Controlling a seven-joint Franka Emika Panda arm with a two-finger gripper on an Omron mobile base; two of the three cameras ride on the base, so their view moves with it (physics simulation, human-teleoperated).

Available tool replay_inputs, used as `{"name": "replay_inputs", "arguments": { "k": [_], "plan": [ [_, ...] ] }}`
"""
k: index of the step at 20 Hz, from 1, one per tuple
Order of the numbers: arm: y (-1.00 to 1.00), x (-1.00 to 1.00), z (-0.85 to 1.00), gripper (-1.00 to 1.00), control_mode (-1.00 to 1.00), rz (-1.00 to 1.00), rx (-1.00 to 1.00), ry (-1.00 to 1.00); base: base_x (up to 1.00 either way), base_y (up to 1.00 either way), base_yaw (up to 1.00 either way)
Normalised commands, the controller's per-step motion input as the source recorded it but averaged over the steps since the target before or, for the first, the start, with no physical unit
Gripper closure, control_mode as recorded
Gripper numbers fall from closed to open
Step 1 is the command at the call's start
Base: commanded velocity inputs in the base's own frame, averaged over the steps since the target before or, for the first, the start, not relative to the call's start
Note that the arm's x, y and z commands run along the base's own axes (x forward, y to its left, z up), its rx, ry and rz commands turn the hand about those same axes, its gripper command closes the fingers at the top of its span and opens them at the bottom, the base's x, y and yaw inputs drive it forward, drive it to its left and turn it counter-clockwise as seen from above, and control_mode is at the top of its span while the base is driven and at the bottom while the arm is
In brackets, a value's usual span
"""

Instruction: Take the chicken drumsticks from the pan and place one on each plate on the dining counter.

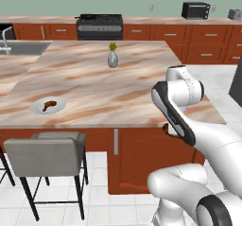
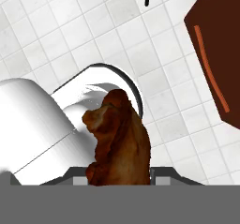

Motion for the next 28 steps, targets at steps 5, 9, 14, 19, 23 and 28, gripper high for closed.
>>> {"name": "replay_inputs", "arguments": {
  "k": [5, 9, 14, 19, 23, 28],
  "plan": [
    [0.00, 0.00, 0.00, 1.00, 1.00, 0.00, 0.00, 0.00, -0.01, 0.92, 0.00],
    [0.00, 0.00, 0.00, 1.00, 1.00, 0.00, 0.00, 0.00, -0.05, 0.93, 0.00],
    [0.00, 0.00, 0.00, 1.00, 1.00, 0.00, 0.00, 0.00, -0.05, 0.87, 0.00],
    [0.00, 0.00, 0.00, 1.00, 1.00, 0.00, 0.00, 0.00, 0.00, 0.77, 0.00],
    [0.00, 0.00, 0.00, 1.00, 1.00, 0.00, 0.00, 0.00, 0.00, 0.66, 0.00],
    [0.00, 0.00, 0.00, 1.00, 1.00, 0.00, 0.00, 0.00, 0.00, 0.58, 0.00]
  ]
}}
